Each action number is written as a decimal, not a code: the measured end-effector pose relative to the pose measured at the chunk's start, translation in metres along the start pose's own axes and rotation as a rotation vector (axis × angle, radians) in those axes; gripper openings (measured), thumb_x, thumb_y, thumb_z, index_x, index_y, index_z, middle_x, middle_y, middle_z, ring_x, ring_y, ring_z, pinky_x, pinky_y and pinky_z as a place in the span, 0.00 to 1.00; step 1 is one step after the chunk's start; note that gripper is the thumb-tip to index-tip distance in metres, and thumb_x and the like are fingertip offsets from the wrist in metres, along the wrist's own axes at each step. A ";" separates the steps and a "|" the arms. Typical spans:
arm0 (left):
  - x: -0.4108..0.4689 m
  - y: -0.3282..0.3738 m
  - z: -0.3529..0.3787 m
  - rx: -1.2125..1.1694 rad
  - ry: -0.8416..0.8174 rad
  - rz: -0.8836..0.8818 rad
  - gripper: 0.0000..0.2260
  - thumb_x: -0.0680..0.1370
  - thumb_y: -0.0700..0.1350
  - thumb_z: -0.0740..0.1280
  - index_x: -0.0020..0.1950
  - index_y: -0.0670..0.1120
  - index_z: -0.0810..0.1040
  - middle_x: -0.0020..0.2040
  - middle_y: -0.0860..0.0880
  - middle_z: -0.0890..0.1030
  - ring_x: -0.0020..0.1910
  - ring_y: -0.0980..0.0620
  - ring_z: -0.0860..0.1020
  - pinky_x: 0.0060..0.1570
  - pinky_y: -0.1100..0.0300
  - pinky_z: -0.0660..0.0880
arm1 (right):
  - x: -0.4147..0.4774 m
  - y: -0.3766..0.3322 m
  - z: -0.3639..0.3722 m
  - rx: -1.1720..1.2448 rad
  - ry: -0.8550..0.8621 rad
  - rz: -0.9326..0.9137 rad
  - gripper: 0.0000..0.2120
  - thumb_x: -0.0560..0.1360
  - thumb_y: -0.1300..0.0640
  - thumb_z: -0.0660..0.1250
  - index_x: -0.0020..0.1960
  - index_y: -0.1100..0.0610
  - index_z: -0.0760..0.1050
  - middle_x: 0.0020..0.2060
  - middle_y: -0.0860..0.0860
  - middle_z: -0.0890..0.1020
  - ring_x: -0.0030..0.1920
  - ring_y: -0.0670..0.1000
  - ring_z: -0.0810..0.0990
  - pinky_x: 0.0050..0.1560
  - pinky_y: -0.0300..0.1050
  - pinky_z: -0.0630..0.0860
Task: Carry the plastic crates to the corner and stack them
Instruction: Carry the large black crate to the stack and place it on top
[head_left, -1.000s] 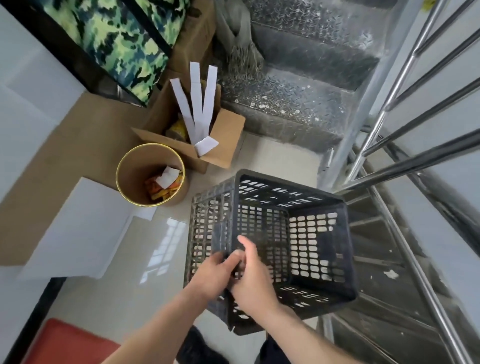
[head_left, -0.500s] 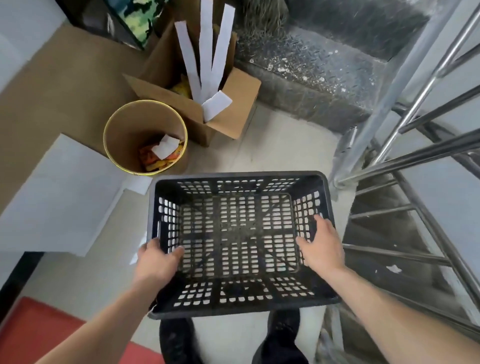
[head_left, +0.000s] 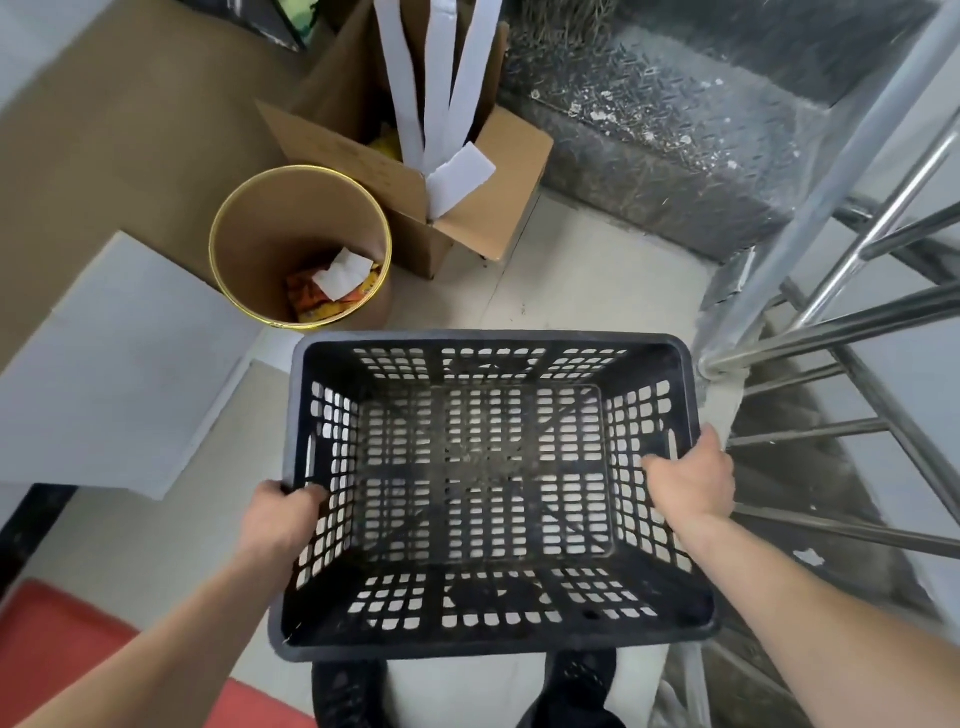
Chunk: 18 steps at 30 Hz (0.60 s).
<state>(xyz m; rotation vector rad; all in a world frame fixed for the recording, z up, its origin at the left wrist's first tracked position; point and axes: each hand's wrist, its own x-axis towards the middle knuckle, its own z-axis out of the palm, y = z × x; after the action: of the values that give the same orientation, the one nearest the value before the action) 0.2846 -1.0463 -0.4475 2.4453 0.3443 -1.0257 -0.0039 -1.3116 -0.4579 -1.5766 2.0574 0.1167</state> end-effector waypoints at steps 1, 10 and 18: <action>-0.002 -0.004 -0.005 -0.009 0.015 -0.007 0.13 0.76 0.42 0.68 0.58 0.40 0.74 0.44 0.42 0.79 0.44 0.40 0.79 0.49 0.46 0.78 | -0.005 -0.003 -0.001 0.001 0.004 -0.006 0.28 0.70 0.52 0.73 0.67 0.53 0.70 0.58 0.60 0.77 0.58 0.66 0.77 0.60 0.61 0.76; -0.066 -0.045 -0.117 -0.094 0.152 -0.099 0.12 0.76 0.45 0.67 0.54 0.37 0.76 0.41 0.43 0.79 0.43 0.40 0.78 0.49 0.50 0.75 | -0.083 -0.064 -0.056 0.025 -0.033 -0.151 0.09 0.76 0.54 0.69 0.55 0.55 0.78 0.50 0.56 0.82 0.47 0.59 0.77 0.50 0.51 0.76; -0.137 -0.080 -0.246 -0.192 0.258 -0.182 0.16 0.74 0.50 0.68 0.52 0.39 0.76 0.42 0.40 0.81 0.41 0.39 0.80 0.47 0.48 0.78 | -0.192 -0.152 -0.124 -0.044 -0.028 -0.328 0.07 0.76 0.51 0.67 0.50 0.54 0.77 0.44 0.53 0.83 0.44 0.59 0.80 0.44 0.49 0.75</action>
<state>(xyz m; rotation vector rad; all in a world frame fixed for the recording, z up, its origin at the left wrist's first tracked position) 0.3070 -0.8596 -0.2228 2.4041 0.7274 -0.7083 0.1234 -1.2392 -0.2254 -1.9039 1.7581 0.0627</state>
